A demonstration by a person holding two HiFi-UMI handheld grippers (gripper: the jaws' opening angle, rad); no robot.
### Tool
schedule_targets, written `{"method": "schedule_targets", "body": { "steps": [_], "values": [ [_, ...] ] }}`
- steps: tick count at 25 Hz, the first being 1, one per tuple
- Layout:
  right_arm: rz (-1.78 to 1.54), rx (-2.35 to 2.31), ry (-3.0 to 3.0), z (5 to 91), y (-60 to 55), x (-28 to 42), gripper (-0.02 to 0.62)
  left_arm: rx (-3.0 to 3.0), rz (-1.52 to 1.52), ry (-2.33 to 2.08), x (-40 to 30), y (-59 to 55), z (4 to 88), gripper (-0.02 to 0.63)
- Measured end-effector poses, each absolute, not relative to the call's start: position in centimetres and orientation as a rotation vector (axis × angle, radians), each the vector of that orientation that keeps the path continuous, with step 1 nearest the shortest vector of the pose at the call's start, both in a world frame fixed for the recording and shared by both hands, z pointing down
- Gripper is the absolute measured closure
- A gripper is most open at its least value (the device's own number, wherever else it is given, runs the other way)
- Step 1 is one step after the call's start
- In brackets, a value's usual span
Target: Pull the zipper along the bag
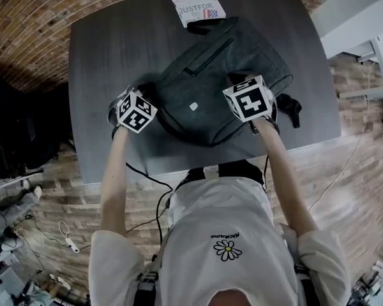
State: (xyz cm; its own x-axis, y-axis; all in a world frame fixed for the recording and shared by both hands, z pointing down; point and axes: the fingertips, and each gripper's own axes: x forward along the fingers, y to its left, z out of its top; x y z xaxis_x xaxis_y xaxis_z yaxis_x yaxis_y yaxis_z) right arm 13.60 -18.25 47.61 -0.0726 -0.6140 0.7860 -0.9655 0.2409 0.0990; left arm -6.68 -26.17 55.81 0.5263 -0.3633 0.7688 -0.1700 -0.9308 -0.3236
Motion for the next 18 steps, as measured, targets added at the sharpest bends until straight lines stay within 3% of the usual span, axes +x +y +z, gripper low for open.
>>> {"method": "schedule_targets", "body": {
  "steps": [11, 18],
  "values": [
    [0.594, 1.500, -1.758, 47.8, -18.5, 13.6, 0.594, -2.655, -1.367, 0.346, -10.6, -18.4, 54.6, 0.602],
    [0.611, 1.496, -1.783, 48.0, -18.2, 14.4, 0.595, -2.771, -1.365, 0.201, -8.9, -10.3, 53.8, 0.609]
  ]
}}
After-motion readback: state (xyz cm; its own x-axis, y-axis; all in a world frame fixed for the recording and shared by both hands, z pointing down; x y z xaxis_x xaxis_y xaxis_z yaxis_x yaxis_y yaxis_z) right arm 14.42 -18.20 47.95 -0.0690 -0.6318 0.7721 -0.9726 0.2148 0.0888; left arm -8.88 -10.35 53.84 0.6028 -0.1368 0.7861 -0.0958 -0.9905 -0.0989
